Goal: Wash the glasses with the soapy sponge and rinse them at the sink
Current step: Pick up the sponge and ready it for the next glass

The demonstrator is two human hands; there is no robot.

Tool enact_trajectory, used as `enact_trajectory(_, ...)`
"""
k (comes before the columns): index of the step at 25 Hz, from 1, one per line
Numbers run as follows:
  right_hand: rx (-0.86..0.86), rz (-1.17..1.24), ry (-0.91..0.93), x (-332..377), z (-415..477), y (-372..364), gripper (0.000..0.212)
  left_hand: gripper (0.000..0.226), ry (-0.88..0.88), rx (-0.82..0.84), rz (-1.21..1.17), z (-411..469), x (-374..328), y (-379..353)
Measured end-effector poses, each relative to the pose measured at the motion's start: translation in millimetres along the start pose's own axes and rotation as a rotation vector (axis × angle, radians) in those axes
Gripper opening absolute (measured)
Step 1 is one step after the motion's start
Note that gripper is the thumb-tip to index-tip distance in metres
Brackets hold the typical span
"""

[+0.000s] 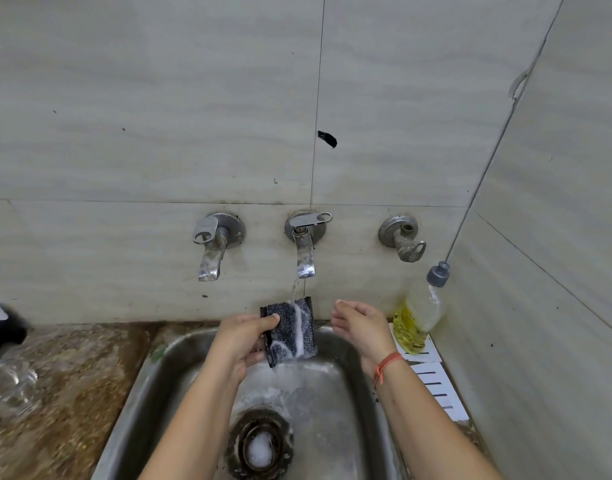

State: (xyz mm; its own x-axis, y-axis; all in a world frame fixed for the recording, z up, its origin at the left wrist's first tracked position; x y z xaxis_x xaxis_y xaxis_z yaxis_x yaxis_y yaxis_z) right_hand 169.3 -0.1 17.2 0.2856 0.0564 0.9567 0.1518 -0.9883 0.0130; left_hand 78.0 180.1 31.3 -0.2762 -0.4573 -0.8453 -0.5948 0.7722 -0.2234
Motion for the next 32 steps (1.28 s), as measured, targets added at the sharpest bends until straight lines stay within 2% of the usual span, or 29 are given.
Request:
enact_trajectory(8, 0.022, -0.012, -0.002, 2, -2, -8, 0.008, 0.007, -0.013, -0.004, -0.056, -8, -5, 13)
enact_trajectory(19, 0.033, -0.002, -0.018, -1, -1, -11, 0.011, 0.006, -0.017, 0.028, -0.087, -3, -6, 23)
enact_trajectory(23, 0.022, -0.002, -0.028, -2, 0, -8, 0.011, 0.006, 0.021, 0.033, -0.093, 2, -2, 18)
enact_trajectory(26, 0.01, 0.012, -0.044, -6, 2, -1, 0.012, 0.017, 0.055, 0.069, -0.029, 7, 2, 6)
enact_trajectory(30, -0.008, 0.023, -0.069, -12, 7, 7, 0.013, 0.006, 0.071, 0.104, -0.018, 8, 4, -10)
enact_trajectory(32, -0.011, 0.032, -0.072, -12, 8, 9, 0.014, 0.009, 0.055, 0.08, -0.059, 9, 1, -15)
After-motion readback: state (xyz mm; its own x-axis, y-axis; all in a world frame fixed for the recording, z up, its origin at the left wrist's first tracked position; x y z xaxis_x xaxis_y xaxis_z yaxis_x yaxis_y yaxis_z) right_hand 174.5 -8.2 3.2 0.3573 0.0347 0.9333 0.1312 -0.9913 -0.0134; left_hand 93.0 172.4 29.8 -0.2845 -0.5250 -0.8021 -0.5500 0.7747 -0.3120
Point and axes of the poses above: each hand's wrist, its own z-axis towards the middle knuckle, its own y-axis out of the back of the hand, x = y × z, the point moved 5 cm from there along z, towards the middle knuckle, and after that the axes turned 10 degrees about -z, right-handed, at the moved point
